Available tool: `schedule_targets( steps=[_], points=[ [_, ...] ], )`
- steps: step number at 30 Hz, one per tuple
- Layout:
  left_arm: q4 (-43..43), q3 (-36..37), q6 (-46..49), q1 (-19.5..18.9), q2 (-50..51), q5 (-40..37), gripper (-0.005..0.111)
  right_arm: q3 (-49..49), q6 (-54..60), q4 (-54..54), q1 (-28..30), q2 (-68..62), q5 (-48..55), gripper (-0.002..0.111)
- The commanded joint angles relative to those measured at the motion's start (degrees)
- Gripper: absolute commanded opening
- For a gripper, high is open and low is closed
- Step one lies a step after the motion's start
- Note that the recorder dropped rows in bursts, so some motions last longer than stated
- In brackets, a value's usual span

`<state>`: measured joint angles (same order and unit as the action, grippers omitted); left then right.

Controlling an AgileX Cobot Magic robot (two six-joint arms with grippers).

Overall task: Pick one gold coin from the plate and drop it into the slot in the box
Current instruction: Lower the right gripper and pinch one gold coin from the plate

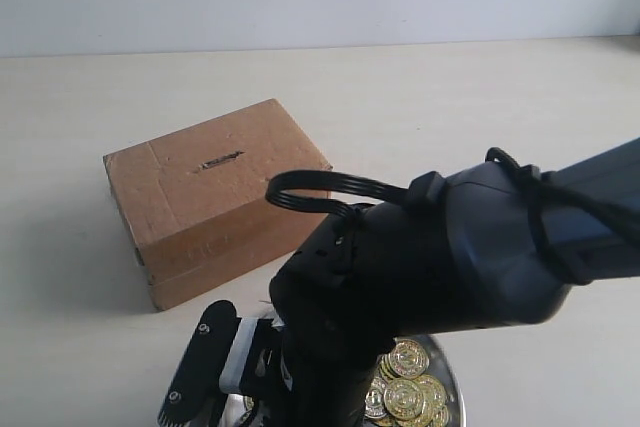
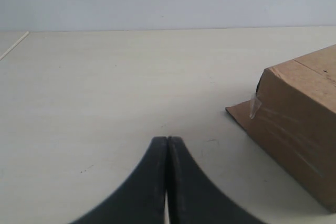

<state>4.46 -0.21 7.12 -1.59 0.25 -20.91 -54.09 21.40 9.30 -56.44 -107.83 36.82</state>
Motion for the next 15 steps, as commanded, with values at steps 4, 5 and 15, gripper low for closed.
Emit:
schedule_targets(
  steps=[4,5,15],
  points=[
    [0.6,0.2,0.0,-0.2,-0.3,0.5,0.000,-0.1,-0.1,-0.1,0.2,0.8,-0.3,0.026],
    [0.6,0.2,0.0,-0.2,-0.3,0.5,0.000,-0.1,-0.1,-0.1,0.2,1.2,-0.3,0.026],
    [0.6,0.2,0.0,-0.2,-0.3,0.5,0.000,-0.1,-0.2,-0.7,0.2,7.2,3.9,0.023]
  ],
)
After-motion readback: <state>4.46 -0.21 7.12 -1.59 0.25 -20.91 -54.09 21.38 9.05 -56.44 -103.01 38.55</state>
